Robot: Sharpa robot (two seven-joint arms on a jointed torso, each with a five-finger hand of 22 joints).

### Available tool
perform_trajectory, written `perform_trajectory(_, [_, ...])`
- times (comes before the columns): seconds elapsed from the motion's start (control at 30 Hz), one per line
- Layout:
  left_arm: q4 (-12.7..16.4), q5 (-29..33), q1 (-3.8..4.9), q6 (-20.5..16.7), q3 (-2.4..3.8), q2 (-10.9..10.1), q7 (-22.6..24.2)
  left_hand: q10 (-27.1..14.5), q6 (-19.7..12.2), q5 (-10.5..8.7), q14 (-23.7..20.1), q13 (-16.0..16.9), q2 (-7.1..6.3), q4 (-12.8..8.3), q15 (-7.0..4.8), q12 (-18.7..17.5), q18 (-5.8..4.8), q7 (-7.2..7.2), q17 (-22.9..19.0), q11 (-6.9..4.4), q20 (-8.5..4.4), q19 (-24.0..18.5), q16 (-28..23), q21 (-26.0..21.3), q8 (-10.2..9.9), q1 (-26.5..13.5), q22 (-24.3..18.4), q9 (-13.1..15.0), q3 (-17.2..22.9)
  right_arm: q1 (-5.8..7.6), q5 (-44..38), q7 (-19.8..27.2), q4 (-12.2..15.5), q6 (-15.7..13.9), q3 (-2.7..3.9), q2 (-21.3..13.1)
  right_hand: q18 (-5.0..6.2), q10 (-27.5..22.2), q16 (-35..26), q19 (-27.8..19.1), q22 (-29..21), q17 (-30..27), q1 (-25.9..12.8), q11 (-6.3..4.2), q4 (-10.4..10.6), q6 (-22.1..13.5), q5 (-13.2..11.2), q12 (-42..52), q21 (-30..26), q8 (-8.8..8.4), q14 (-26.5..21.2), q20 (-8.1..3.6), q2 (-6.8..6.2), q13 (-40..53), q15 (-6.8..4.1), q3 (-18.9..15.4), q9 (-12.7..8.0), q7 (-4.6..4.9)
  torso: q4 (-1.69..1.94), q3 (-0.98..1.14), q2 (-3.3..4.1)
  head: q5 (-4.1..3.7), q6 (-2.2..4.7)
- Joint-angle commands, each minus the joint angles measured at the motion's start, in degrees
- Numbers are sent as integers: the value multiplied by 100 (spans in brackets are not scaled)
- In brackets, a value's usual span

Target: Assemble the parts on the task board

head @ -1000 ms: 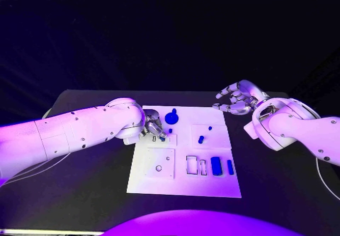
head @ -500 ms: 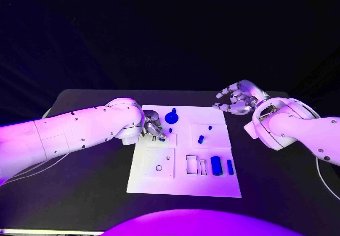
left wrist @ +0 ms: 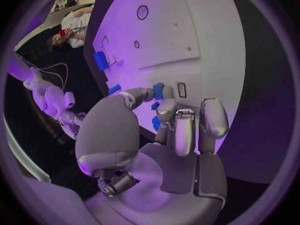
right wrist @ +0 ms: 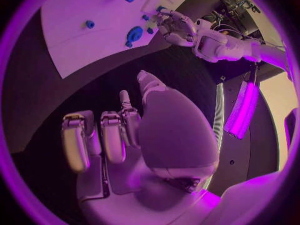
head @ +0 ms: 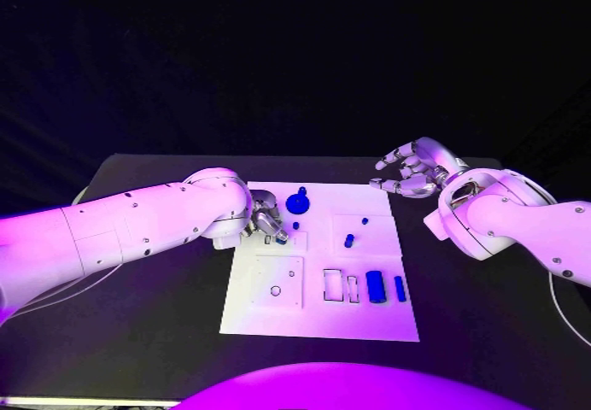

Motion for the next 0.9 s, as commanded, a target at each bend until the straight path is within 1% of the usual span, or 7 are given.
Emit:
perform_trajectory(0.03, [-4,11,-28,164,-19,48,-17,61,92,16,468,16,45,-1235,-49,22,-42,-60,976,-4,-4,45,37,15,40,-7,1,6,1206,-3,-26,23,4,61,2,1,-53,-48,-13,548,1445,1285,5,6,-12,51,39,-34,-23,33,555,-27,3,743,-34,37,3,0,-2,4,1,-7,-5])
perform_trajectory(0.17, [-31,28,-29,146,-19,79,-13,70,93,10,466,27,62,-1222,-51,29,-42,-65,968,-7,-4,45,35,15,45,-25,4,13,1196,-3,-29,23,2,64,2,6,-53,-48,-13,548,1445,1285,5,6,-12,51,39,-34,-23,33,555,-27,3,743,-34,37,3,0,0,0,1,-17,-7])
perform_trajectory(0.43, [-67,73,-28,200,-19,124,-9,115,103,-17,476,96,119,-1184,-57,74,-43,-82,1007,-19,-8,42,51,13,58,-80,6,31,1160,-5,-31,24,-4,70,2,15,-53,-48,-13,548,1445,1285,5,6,-12,51,39,-34,-23,33,555,-27,3,743,-34,37,3,0,1,9,-1,-29,-28])
perform_trajectory(0.53, [-76,88,-28,244,-19,137,-9,142,115,-36,484,130,152,-1155,-60,97,-44,-94,1036,-27,-10,41,64,10,66,-120,8,40,1112,-6,-31,24,-5,73,2,16,-53,-48,-13,548,1445,1285,5,6,-12,51,39,-34,-23,33,555,-27,3,743,-34,37,3,0,0,4,-3,-33,-34])
perform_trajectory(0.7, [-101,103,-28,278,-19,155,-7,163,125,-50,488,164,172,-1134,-64,117,-45,-104,1051,-33,-13,40,70,7,70,-155,10,47,1063,-7,-31,23,-3,74,2,14,-53,-48,-13,548,1445,1285,5,6,-12,51,39,-34,-23,33,555,-27,3,743,-34,37,3,0,3,4,-4,-44,-34])
perform_trajectory(0.83, [-118,108,-28,261,-19,164,-2,183,133,-76,490,187,214,-1089,-71,128,-45,-120,1061,-44,-19,34,75,-3,74,-216,4,59,947,-7,-31,25,-2,70,2,13,-53,-48,-13,548,1445,1285,5,6,-12,51,39,-34,-23,33,555,-27,3,743,-34,37,3,0,5,5,-1,-56,-35])
perform_trajectory(0.9, [-125,110,-28,255,-19,167,2,193,128,-145,488,197,259,-964,-82,120,-47,-152,1056,-58,-26,33,73,-21,61,-348,0,71,676,-8,-31,27,-4,69,2,14,-50,-53,-17,542,1438,1281,-8,3,-12,54,57,-45,-36,39,553,-30,-11,734,-38,60,1,-2,6,3,-3,-59,-42])
